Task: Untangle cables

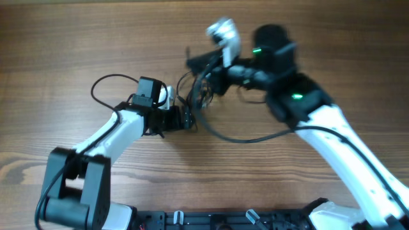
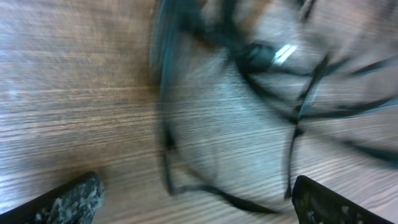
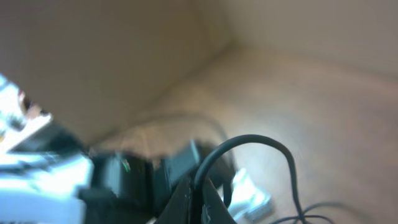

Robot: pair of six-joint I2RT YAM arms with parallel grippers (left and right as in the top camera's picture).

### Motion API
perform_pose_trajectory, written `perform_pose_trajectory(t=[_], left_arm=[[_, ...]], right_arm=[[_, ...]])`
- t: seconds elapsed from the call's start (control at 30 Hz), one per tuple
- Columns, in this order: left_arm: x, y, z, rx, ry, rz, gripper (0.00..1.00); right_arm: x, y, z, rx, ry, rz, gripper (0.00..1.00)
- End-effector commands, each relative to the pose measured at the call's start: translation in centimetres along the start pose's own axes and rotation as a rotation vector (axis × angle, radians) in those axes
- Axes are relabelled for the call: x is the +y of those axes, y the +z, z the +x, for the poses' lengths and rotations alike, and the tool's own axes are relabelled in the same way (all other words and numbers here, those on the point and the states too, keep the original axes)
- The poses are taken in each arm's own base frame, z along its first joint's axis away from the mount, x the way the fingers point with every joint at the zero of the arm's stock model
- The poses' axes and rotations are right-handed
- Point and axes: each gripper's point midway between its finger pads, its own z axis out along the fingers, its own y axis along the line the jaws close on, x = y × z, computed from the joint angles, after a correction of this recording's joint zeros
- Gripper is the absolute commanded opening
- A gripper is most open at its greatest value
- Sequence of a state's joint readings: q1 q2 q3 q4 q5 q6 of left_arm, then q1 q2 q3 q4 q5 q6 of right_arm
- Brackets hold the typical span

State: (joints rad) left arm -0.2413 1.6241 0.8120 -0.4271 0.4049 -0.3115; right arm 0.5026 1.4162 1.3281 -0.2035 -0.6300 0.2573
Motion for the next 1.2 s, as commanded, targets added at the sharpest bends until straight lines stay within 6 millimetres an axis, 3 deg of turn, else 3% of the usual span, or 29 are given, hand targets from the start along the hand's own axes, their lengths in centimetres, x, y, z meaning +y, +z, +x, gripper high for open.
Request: perform_pose_trajectory(t=[0.0,0.13,0.2,0.4,0.47,0.6,0.73,0.87,1.07,1.17], left_arm=[[1.3,2.2,0.8,0.059,-0.001,-0.036,1.0],[2.0,3.1,1.2,0.085,-0.017,-0.049,1.0],[2.4,3.2,1.1,0.076,-0.026,-0.073,1.0],[3.9,3.0,0.5,0.035,-0.098,-0.161,0.88],[3.5,3.0,0.4,0.035,-0.117,-0.142,0.98],[-0.5,1.6,-1.1,-0.013,-0.075,0.049,1.0],[-6.1,-1.6,-3.3,-0.1,-0.003,0.295,1.0],[-7.3,-2.4,-4.4,-0.129,-0.082,0.352,1.0],[-12.4,-4.0,-5.6,-0.155,-0.081,0.554,1.0],[-14.9,-3.7,-5.7,-0.192,-0.108,0.566,1.0]], right_arm=[[-0.1,-6.0,-5.2,-0.173,-0.02,0.054,0.04],[-1.0,-11.8,-8.3,-0.297,-0.061,0.151,0.04],[-0.6,-13.2,-8.8,-0.321,-0.063,0.155,0.05],[0.0,-14.1,-9.1,-0.336,-0.095,0.162,0.05],[-0.2,-14.0,-8.8,-0.324,-0.086,0.166,0.06],[-0.3,-13.9,-8.5,-0.315,-0.076,0.168,0.07],[-0.3,-13.9,-8.4,-0.309,-0.07,0.169,0.07],[-0.7,-13.7,-7.6,-0.28,-0.04,0.176,0.06],[-0.9,-13.5,-7.3,-0.268,-0.03,0.178,0.07],[-0.8,-13.5,-7.2,-0.267,-0.03,0.174,0.07]])
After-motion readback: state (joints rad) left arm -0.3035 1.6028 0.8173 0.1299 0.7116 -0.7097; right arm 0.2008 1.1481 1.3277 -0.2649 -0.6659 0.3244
